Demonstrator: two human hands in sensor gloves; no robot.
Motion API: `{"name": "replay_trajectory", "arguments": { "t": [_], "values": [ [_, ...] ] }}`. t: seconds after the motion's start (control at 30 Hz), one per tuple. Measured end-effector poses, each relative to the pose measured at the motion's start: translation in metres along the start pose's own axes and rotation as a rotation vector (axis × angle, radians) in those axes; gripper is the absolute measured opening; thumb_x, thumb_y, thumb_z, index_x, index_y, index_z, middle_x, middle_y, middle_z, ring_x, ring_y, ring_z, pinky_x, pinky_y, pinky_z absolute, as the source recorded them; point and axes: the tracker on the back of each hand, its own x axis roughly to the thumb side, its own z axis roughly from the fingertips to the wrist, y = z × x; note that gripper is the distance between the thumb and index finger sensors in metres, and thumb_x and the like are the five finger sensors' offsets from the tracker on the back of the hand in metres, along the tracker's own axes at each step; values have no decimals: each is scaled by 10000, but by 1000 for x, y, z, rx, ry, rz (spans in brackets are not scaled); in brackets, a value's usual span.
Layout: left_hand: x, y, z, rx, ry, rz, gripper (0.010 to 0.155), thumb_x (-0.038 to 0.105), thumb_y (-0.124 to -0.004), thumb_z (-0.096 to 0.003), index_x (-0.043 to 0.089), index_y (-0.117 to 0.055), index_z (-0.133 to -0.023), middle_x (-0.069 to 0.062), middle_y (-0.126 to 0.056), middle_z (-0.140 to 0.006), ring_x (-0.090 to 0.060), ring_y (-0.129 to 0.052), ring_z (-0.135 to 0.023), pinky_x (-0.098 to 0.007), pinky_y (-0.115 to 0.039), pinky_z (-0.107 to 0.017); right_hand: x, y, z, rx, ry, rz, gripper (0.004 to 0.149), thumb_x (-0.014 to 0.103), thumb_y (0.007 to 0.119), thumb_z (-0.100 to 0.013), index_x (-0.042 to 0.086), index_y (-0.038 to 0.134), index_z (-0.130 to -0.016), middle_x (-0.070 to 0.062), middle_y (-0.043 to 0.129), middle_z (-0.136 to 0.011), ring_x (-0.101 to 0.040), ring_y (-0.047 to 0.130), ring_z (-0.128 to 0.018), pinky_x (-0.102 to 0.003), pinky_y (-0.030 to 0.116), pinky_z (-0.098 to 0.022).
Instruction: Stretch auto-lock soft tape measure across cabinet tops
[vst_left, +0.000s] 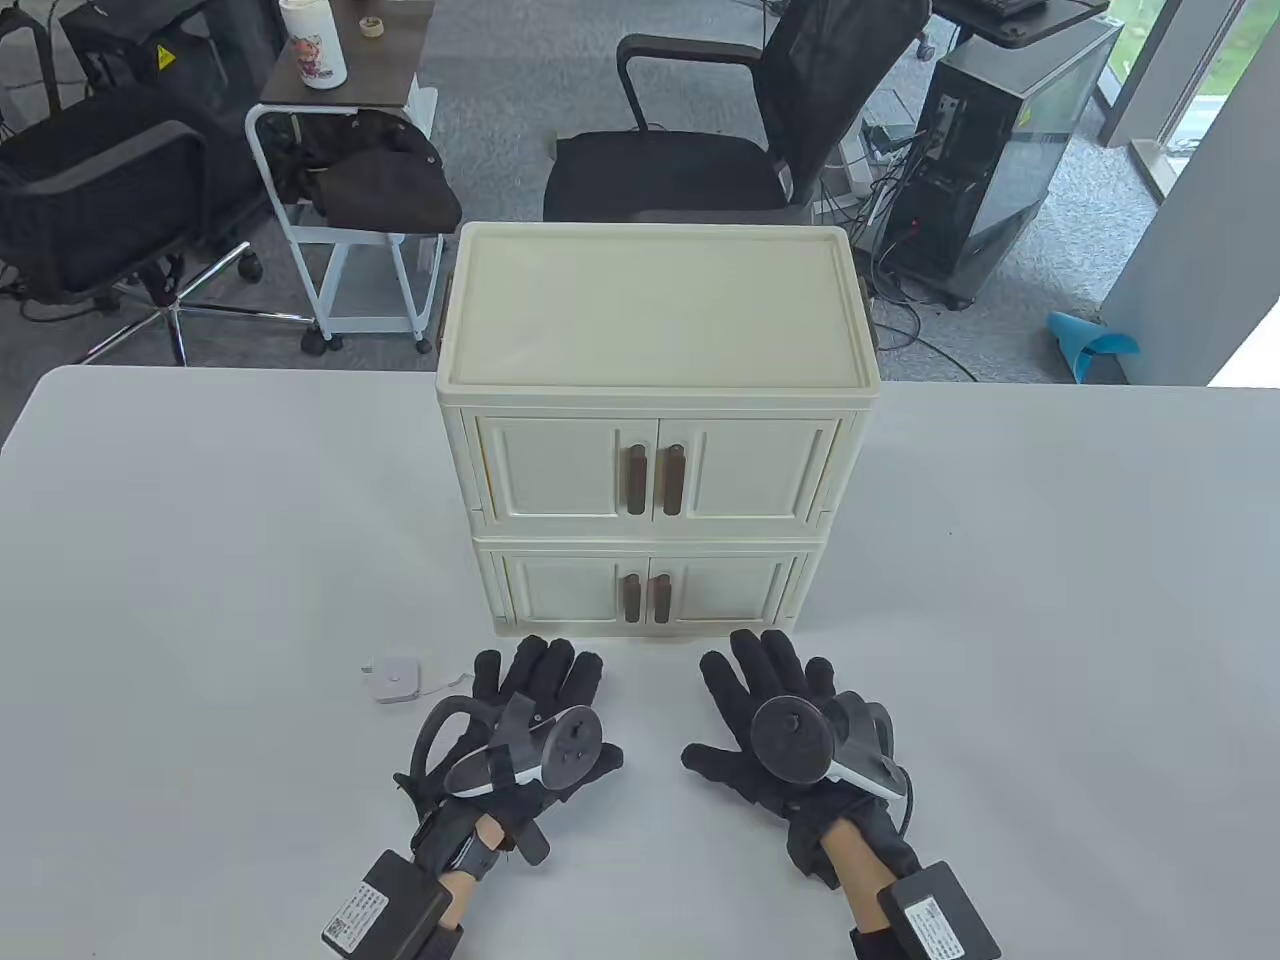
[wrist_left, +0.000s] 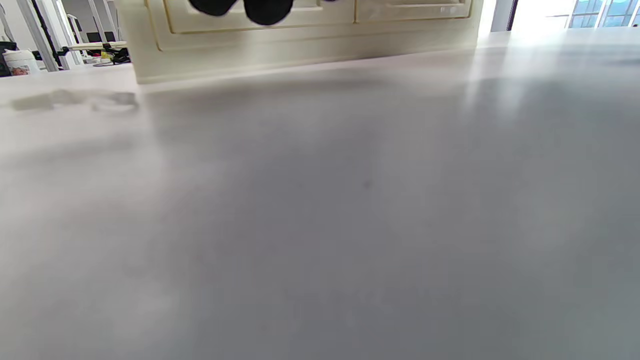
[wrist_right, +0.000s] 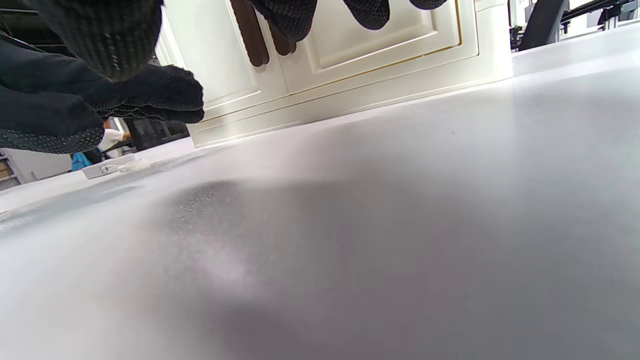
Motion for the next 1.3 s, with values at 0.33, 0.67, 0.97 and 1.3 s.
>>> {"name": "replay_trajectory", "arguments": {
  "t": [0.33, 0.67, 0.97, 1.3],
  "values": [
    [-14, 2, 1, -17, 25, 4, 931, 766, -515, -532, 181, -269, -1213, -170, -389, -1278, -460, -400, -1184, -746, -361, -756, -2, -2, 2, -14, 3, -12, 873, 685, 718, -510, 209, 385, -1160, -228, 264, -1248, -521, 211, -1112, -803, 264, -673],
    [-86, 26, 16, -46, 152, -34, 962, 774, -558, -521, 168, -270, -1211, -188, -384, -1272, -461, -410, -1182, -739, -380, -757, -7, -4, 3, -17, 16, -17, 873, 685, 718, -509, 210, 382, -1160, -229, 274, -1248, -519, 212, -1113, -803, 264, -672],
    [-146, 16, 26, -186, 245, -24, 991, 724, -701, -501, 146, -294, -1195, -175, -423, -1256, -433, -467, -1172, -702, -441, -767, -12, -7, 4, -38, 26, -37, 869, 679, 717, -512, 207, 383, -1160, -232, 277, -1247, -519, 214, -1112, -804, 265, -671],
    [-158, -13, 20, -161, 296, 18, 831, 512, -811, -525, 175, -402, -1164, -68, -569, -1217, -348, -617, -1144, -669, -474, -776, -14, -7, 5, -35, 28, -41, 857, 672, 710, -519, 202, 389, -1159, -228, 283, -1247, -516, 211, -1112, -803, 265, -670]
  ]
}}
